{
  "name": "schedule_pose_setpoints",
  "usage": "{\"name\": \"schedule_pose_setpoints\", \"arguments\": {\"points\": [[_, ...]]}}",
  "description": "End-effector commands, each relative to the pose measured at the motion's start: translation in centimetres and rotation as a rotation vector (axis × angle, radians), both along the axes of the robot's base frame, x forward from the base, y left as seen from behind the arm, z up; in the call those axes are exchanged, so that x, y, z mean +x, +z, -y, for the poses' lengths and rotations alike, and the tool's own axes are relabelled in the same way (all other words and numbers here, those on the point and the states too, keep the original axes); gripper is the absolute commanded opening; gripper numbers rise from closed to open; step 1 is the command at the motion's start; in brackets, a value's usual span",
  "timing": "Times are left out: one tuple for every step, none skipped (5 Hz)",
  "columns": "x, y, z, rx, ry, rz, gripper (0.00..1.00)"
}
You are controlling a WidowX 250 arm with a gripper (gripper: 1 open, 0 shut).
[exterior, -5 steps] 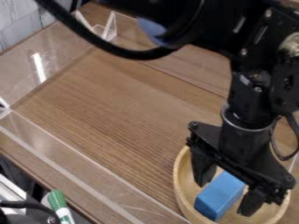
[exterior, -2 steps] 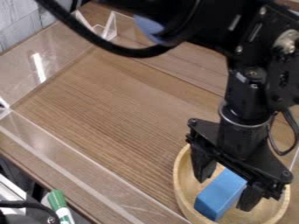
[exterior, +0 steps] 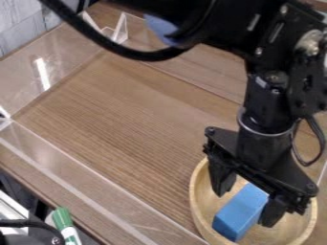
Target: Remove the blue block from inside the brown bowl and put it on the table
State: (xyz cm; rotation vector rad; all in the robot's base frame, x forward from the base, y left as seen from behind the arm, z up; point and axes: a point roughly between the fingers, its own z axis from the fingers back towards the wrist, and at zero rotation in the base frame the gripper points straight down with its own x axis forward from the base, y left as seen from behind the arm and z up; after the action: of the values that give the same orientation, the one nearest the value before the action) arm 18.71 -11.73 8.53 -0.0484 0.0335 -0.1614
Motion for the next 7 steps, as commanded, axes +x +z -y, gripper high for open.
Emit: {"name": "schedule_pose_setpoints", "arguments": {"points": [[0.7, 1.1, 0.1, -0.033, 0.004, 0.046, 1.0], [0.7, 1.0, 0.1, -0.037, 0.0, 0.044, 1.0], [0.8, 0.0, 0.1, -0.036, 0.0, 0.044, 1.0], [0.9, -1.0, 0.2, -0.034, 0.0, 0.043, 1.0], [1.1, -2.1, 0.2, -0.033, 0.001, 0.043, 1.0], [1.2, -3.0, 0.2, -0.033, 0.006, 0.041, 1.0], [1.3, -3.6, 0.2, -0.033, 0.007, 0.041, 0.0]]}}
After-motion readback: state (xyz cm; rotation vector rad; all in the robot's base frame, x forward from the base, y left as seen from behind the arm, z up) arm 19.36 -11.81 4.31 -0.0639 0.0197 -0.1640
